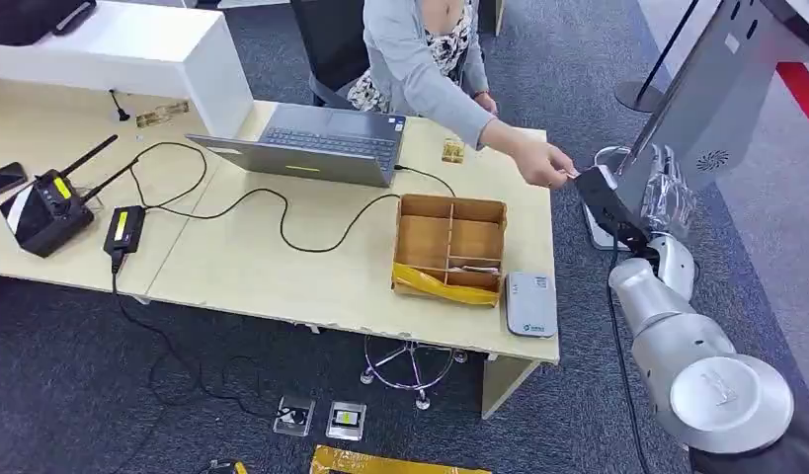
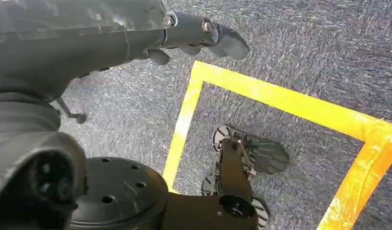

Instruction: Pass the card to the sensor for recognition and then transmit it.

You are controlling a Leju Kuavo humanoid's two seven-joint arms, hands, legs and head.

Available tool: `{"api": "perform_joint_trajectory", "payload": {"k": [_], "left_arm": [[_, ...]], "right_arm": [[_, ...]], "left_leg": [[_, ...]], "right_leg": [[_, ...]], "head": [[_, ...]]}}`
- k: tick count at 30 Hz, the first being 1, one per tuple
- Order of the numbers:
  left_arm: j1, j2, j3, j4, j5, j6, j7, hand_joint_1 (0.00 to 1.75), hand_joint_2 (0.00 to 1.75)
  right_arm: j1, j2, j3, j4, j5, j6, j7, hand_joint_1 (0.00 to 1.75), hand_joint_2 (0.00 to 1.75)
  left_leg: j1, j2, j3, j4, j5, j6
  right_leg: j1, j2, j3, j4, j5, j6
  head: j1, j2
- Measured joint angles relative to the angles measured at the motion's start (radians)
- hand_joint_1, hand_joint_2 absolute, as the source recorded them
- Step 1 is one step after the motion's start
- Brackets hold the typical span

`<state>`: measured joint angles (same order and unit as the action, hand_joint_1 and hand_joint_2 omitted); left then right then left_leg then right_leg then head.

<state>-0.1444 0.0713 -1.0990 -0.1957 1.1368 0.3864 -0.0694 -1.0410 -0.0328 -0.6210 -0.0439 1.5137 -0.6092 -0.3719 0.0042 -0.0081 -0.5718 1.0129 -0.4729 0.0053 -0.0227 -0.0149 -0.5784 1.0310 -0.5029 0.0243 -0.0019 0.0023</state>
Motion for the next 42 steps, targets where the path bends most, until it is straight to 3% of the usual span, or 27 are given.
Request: {"api": "perform_joint_trajectory", "payload": {"k": [17,18,42], "left_arm": [[-0.014,0.003,-0.023,0.000,-0.026,-0.018,0.003,0.00,0.00],[-0.014,0.003,-0.023,0.000,-0.027,-0.018,0.003,0.00,0.00],[-0.013,0.003,-0.022,0.000,-0.026,-0.010,0.003,0.00,0.00]], "right_arm": [[0.000,0.017,0.017,0.000,0.000,0.018,-0.056,0.00,1.75],[0.000,0.018,0.016,0.000,0.000,0.024,-0.064,1.75,1.75],[-0.011,0.043,0.007,0.000,0.000,0.087,-0.143,1.75,1.75]], "left_leg": [[0.000,0.000,0.000,0.000,0.000,0.000],[0.000,0.000,0.000,0.000,0.000,0.000],[0.000,0.000,0.000,0.000,0.000,0.000]], "right_leg": [[0.000,0.000,0.000,0.000,0.000,0.000],[0.000,0.000,0.000,0.000,0.000,0.000],[0.000,0.000,0.000,0.000,0.000,0.000]], "head": [[0.000,0.000],[0.000,0.000],[0.000,0.000]]}}
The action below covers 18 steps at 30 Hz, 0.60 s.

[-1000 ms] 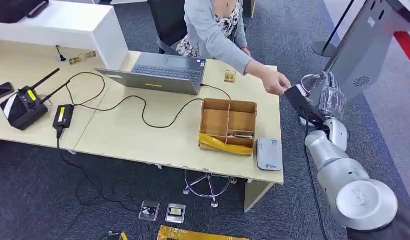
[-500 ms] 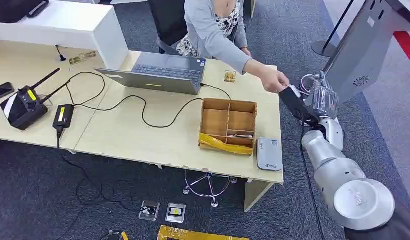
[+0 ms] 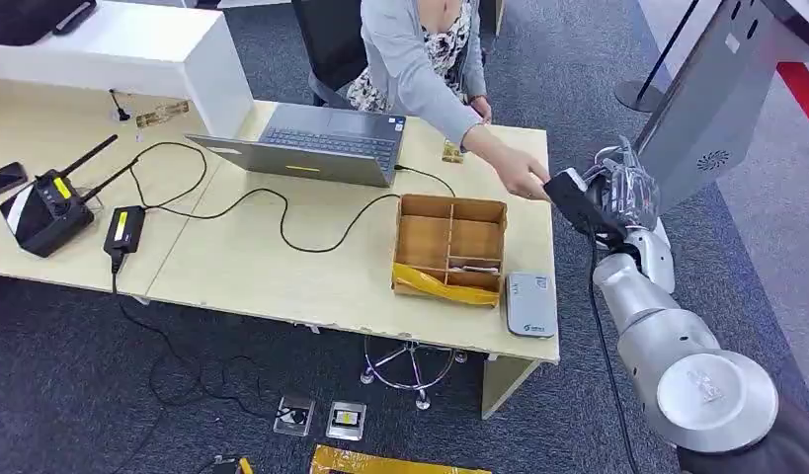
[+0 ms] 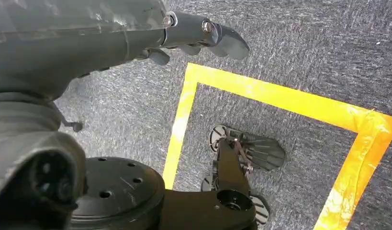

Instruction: Pass the card to the sensor for recognition and then transmit it.

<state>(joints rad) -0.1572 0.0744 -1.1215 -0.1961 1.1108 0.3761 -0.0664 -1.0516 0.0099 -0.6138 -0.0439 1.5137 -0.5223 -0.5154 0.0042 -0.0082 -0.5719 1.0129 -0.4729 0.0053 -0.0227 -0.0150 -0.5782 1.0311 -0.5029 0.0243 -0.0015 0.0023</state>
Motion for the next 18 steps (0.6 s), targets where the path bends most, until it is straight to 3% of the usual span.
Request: {"api": "perform_joint_trajectory", "payload": {"k": [18], "left_arm": [[0.000,0.000,0.000,0.000,0.000,-0.001,0.000,0.00,0.00]], "right_arm": [[-0.001,0.008,-0.001,0.000,0.000,0.005,-0.005,1.75,1.75]], "left_leg": [[0.000,0.000,0.000,0.000,0.000,0.000]], "right_leg": [[0.000,0.000,0.000,0.000,0.000,0.000]], "head": [[0.000,0.000]]}}
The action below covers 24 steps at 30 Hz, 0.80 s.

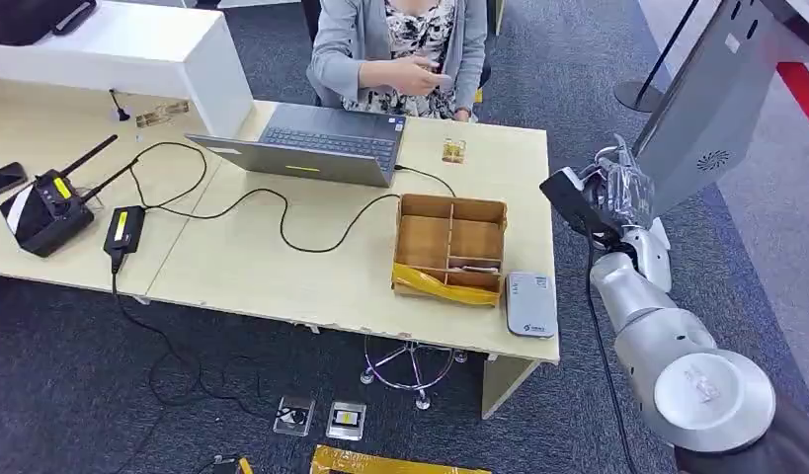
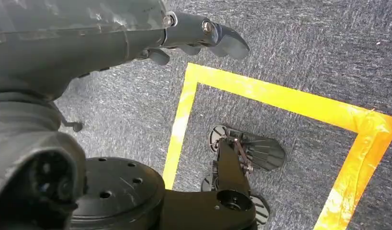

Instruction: Pass the card to the sensor for recognition and then transmit it.

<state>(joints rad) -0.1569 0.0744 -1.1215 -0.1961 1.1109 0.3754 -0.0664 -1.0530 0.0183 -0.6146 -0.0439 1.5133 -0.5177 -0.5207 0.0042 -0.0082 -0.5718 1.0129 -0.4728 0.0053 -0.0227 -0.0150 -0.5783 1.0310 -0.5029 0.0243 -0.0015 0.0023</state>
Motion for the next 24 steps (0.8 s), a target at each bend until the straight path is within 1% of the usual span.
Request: {"api": "perform_joint_trajectory", "payload": {"k": [2,5,9,14,24], "left_arm": [[0.000,0.000,0.000,0.000,0.001,0.000,0.000,0.00,0.00],[0.000,0.000,0.000,0.000,0.002,0.000,0.000,0.00,0.00],[0.003,0.000,0.000,0.000,0.010,0.005,0.001,0.00,0.00],[0.014,0.000,0.001,0.000,0.033,0.017,0.000,0.00,0.00],[0.031,0.000,0.003,0.000,0.053,0.021,-0.016,0.00,0.00]], "right_arm": [[0.001,0.000,0.000,0.000,0.000,0.000,-0.003,1.75,1.75],[0.011,-0.002,0.000,0.000,0.000,0.000,0.016,1.75,1.75],[0.047,-0.017,-0.001,0.000,0.000,0.002,0.009,1.75,1.75],[0.089,-0.036,-0.021,0.000,0.000,0.001,-0.040,1.75,1.75],[0.167,-0.032,-0.075,0.000,0.000,-0.006,-0.138,1.75,1.75]], "left_leg": [[0.000,0.000,0.000,0.000,0.000,0.000],[0.000,0.000,0.000,0.000,0.000,0.000],[0.000,0.000,0.000,0.000,0.000,0.000],[0.000,0.001,0.000,0.000,-0.001,0.000],[0.000,0.002,0.000,0.000,-0.001,0.000]], "right_leg": [[0.000,0.000,0.000,0.000,0.000,0.000],[0.000,0.000,0.000,0.000,0.000,0.000],[0.000,0.000,0.000,0.000,0.000,0.000],[0.000,0.002,-0.001,0.000,0.000,0.000],[0.000,0.003,0.000,0.000,0.000,0.000]], "head": [[0.000,0.000],[0.000,0.000],[0.000,0.000],[0.000,0.000],[0.000,0.000]]}}
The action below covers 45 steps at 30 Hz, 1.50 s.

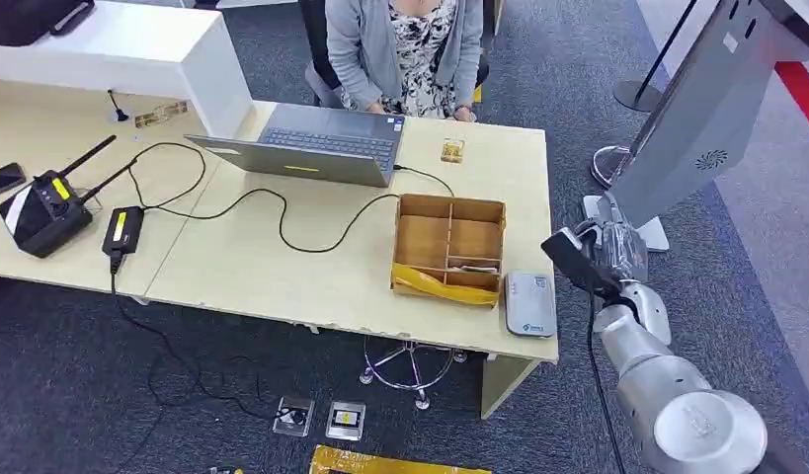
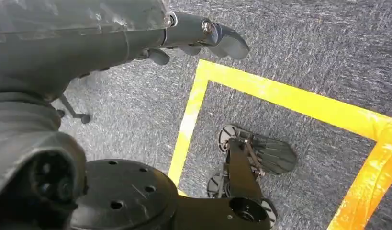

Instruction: Pass the card to the sensor for recognition and then transmit it.

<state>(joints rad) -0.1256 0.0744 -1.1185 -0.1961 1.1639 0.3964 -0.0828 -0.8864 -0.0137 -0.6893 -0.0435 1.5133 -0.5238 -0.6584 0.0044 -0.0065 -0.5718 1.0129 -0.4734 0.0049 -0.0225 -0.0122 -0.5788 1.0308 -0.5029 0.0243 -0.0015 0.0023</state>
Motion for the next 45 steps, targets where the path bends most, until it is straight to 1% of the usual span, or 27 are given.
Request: {"api": "perform_joint_trajectory", "payload": {"k": [3,7,15,21,28,31,34,39,45], "left_arm": [[0.001,0.000,0.000,0.000,-0.003,0.000,-0.002,0.00,0.00],[0.002,-0.001,0.000,0.000,-0.002,0.021,-0.006,0.00,0.00],[0.005,-0.004,0.000,0.000,0.011,0.036,-0.009,0.00,0.00],[0.006,-0.005,0.000,0.000,0.021,0.045,-0.008,0.00,0.00],[0.007,-0.005,0.000,0.000,0.032,0.066,0.005,0.00,0.00],[0.007,-0.005,0.000,0.000,0.033,0.062,0.009,0.00,0.00],[0.007,-0.004,0.000,0.000,0.033,0.042,0.011,0.00,0.00],[0.007,-0.003,0.000,0.000,0.032,0.035,0.011,0.00,0.00],[0.007,-0.003,0.000,0.000,0.022,0.024,0.011,0.00,0.00]], "right_arm": [[0.020,0.010,-0.007,0.001,0.000,-0.003,-0.018,1.75,1.75],[0.047,0.026,-0.008,0.003,0.000,-0.016,-0.015,1.75,1.75],[0.090,0.032,-0.008,0.003,0.000,-0.001,0.012,1.75,1.75],[0.098,0.032,-0.010,0.003,0.000,0.010,0.038,1.75,1.75],[0.100,0.026,-0.042,0.003,0.000,0.045,0.058,1.75,1.75],[0.102,0.025,-0.054,0.003,0.000,0.043,0.052,1.75,1.75],[0.102,0.026,-0.058,0.003,0.000,0.040,0.042,1.75,1.75],[0.101,0.027,-0.069,0.003,0.000,0.039,0.029,1.75,1.75],[0.068,0.034,-0.074,0.003,0.000,0.026,0.018,1.75,1.75]], "left_leg": [[0.000,0.000,0.000,0.000,0.000,0.000],[0.000,0.000,0.000,0.000,0.000,0.000],[0.000,0.000,0.000,0.000,0.000,0.000],[0.000,0.001,0.001,0.000,0.000,0.000],[0.000,0.003,0.002,0.000,0.000,0.000],[0.000,0.003,0.002,0.000,0.000,0.000],[0.000,0.003,0.002,0.000,0.000,0.000],[0.000,0.003,0.002,0.000,0.000,0.000],[0.000,0.003,0.001,0.000,0.000,0.000]], "right_leg": [[0.000,0.000,0.000,0.000,0.000,0.000],[0.000,0.000,0.000,0.000,0.000,0.000],[0.000,0.000,0.000,0.000,0.000,0.000],[0.000,0.001,0.000,0.000,0.000,0.000],[0.000,0.002,0.001,0.000,0.000,0.000],[0.000,0.002,0.001,0.000,0.000,0.000],[0.000,0.002,0.001,0.000,0.000,0.000],[0.000,0.002,0.001,0.000,0.000,0.000],[0.000,0.002,0.001,0.000,0.000,0.000]], "head": [[0.000,0.000],[0.000,0.000],[0.000,0.000],[0.000,0.000],[0.000,0.000],[0.000,0.000],[0.000,0.000],[0.000,0.000],[0.000,0.000]]}}
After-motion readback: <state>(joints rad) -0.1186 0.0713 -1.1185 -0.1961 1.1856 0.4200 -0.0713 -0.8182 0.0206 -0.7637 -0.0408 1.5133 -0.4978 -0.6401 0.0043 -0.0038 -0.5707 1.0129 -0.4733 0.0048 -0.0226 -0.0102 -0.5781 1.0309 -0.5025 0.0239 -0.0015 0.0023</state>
